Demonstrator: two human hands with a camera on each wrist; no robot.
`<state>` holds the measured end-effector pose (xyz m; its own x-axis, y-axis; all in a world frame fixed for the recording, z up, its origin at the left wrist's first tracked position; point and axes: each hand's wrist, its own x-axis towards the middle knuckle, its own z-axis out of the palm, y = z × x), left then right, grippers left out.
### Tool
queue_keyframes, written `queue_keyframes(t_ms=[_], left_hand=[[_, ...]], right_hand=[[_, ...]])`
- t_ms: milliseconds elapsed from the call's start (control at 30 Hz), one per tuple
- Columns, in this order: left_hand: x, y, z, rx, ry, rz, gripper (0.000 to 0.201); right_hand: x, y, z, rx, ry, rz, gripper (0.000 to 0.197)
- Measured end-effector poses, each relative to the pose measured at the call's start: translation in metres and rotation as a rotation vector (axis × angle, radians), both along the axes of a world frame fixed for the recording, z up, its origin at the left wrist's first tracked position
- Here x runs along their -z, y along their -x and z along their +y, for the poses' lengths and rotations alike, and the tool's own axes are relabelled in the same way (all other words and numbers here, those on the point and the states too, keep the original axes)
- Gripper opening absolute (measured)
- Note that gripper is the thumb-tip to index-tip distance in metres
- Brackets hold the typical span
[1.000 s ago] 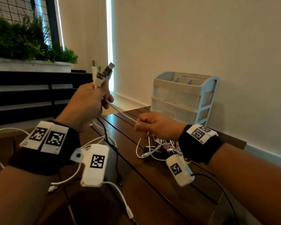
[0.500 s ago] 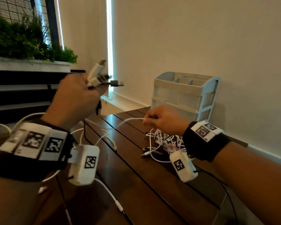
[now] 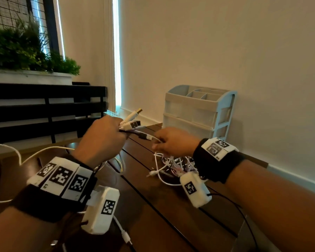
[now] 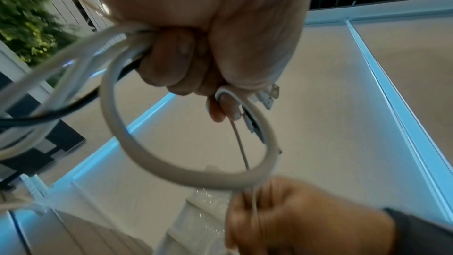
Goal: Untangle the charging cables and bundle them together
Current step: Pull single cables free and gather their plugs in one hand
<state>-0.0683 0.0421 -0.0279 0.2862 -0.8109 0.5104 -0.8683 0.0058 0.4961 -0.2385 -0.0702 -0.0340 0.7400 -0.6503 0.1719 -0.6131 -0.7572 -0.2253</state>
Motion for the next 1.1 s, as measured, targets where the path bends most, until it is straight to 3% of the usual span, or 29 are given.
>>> queue_keyframes(t_ms=[67,133,233,300,333,433,500,567,667,700,733,800,833,867,967,1000,1100], left_hand=[[-0.007,-0.008,0.004,-0.022,0.033,0.031,0.018],[-0.01,-0.011,0.007,-0.025,0.039,0.083,0.018],[-0.009,-0.008,0.005,-0.02,0.034,0.078,0.019],[-0.012,-0.012,0.006,-0.043,0.079,0.108,0.019],[-0.014,-0.017,0.007,-0.069,0.116,0.127,0.019],[-0.023,-0.039,0.012,-0.164,0.197,0.182,0.01],[-0.023,-0.05,0.014,-0.209,0.177,0.157,0.01],[-0.019,-0.057,0.01,-0.239,0.14,0.073,0.011],[-0.01,-0.059,0.002,-0.287,0.096,-0.034,0.013],[-0.008,-0.06,0.0,-0.303,0.096,-0.052,0.012],[-0.007,-0.061,-0.001,-0.317,0.101,-0.062,0.013],[-0.007,-0.064,-0.001,-0.332,0.105,-0.058,0.014],[-0.007,-0.065,0.0,-0.341,0.102,-0.047,0.015],[-0.006,-0.067,0.001,-0.346,0.097,-0.043,0.015],[-0.006,-0.064,0.003,-0.317,0.111,-0.058,0.012],[-0.008,-0.061,0.004,-0.3,0.131,-0.048,0.013],[-0.021,-0.045,0.01,-0.21,0.215,0.009,0.022]], right_hand=[[0.0,0.017,-0.015,0.071,-0.143,0.085,0.02],[-0.011,0.029,-0.029,0.14,-0.127,0.062,0.023],[-0.043,0.031,-0.041,0.211,0.235,-0.129,0.026],[-0.053,0.028,-0.043,0.196,0.347,-0.242,0.026],[-0.052,0.028,-0.043,0.174,0.316,-0.172,0.026],[-0.028,0.034,-0.048,0.15,0.092,0.271,0.024],[-0.02,0.04,-0.052,0.196,0.059,0.32,0.023],[-0.032,0.04,-0.056,0.262,0.198,0.078,0.024],[-0.064,0.039,-0.048,0.324,0.392,-0.508,0.015],[-0.071,0.038,-0.044,0.287,0.343,-0.544,0.013],[-0.073,0.036,-0.038,0.221,0.217,-0.467,0.013],[-0.063,0.032,-0.024,0.11,-0.144,-0.139,0.012],[-0.057,0.032,-0.021,0.089,-0.237,-0.092,0.013],[-0.053,0.03,-0.022,0.089,-0.246,-0.167,0.015],[-0.057,0.029,-0.03,0.159,-0.082,-0.67,0.016],[-0.058,0.027,-0.029,0.159,-0.038,-0.645,0.017],[-0.052,0.019,-0.017,0.126,0.22,-0.046,0.019]])
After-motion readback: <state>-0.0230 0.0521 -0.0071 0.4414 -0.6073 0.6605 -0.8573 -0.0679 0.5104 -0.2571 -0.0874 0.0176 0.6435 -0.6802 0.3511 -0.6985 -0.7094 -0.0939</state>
